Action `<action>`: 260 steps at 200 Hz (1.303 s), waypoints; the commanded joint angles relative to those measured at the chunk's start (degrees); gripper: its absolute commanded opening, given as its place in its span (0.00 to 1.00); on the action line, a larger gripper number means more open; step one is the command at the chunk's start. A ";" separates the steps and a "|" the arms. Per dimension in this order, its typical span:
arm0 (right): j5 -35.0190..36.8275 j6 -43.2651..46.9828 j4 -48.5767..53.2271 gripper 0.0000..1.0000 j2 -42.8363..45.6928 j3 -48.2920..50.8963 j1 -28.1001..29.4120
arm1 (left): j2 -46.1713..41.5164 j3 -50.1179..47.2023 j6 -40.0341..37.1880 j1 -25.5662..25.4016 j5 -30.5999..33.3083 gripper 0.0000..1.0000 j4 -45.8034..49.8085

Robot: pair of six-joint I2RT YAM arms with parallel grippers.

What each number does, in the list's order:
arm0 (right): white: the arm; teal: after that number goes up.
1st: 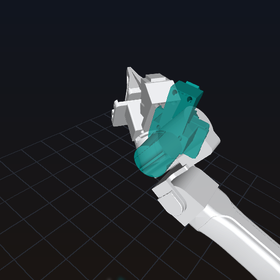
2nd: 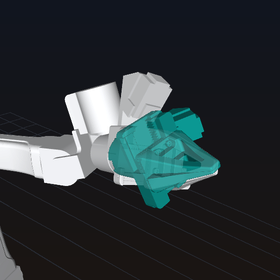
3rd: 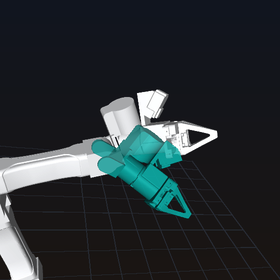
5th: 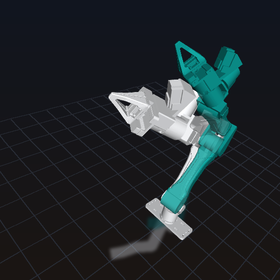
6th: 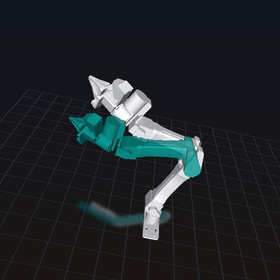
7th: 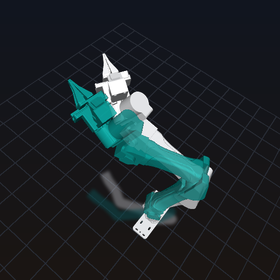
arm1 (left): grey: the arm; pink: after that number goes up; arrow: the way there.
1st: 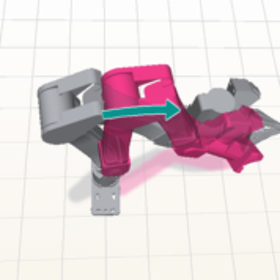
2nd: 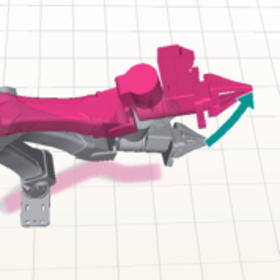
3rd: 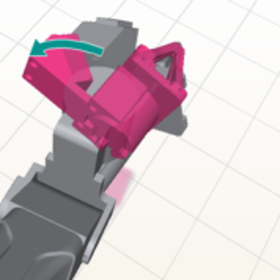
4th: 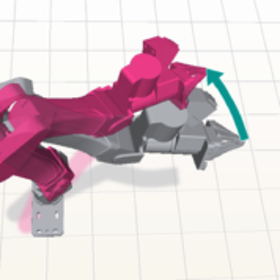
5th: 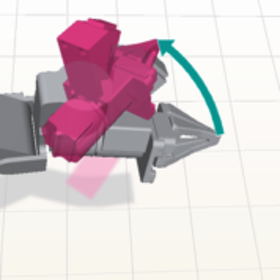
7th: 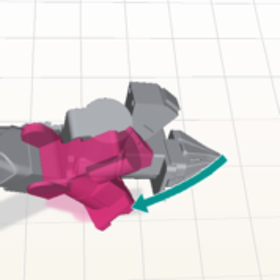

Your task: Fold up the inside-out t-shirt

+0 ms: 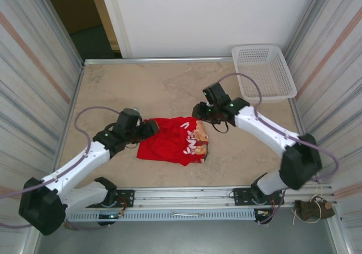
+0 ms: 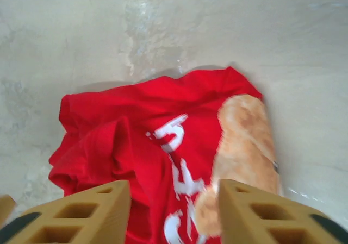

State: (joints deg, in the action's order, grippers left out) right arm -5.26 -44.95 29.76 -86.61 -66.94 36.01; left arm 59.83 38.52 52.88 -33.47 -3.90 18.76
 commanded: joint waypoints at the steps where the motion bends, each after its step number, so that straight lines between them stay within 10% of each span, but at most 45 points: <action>1: -8.05 5.51 -2.53 0.31 -8.05 -1.94 -0.17 | 3.35 -2.70 7.58 -4.31 -0.17 0.58 -6.39; 73: -5.04 -1.50 -8.70 0.03 -11.75 12.14 -1.05 | 22.02 -2.66 4.96 -0.63 -1.30 0.57 -15.53; 157: 8.11 -26.52 -6.33 0.07 8.50 30.80 12.46 | 56.50 42.85 -28.36 5.10 -23.55 0.59 -4.17; 208: 7.58 -4.48 3.76 0.24 17.36 16.76 -0.20 | 46.17 45.97 -27.81 9.16 -24.89 0.61 0.63; 260: -0.50 17.82 4.91 0.59 5.17 3.65 -7.04 | 34.19 30.28 -25.99 7.11 -20.77 0.61 1.57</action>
State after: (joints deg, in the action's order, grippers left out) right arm -1.48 -40.47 31.22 -74.72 -60.77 29.56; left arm 96.73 76.58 26.85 -23.83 -26.57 18.17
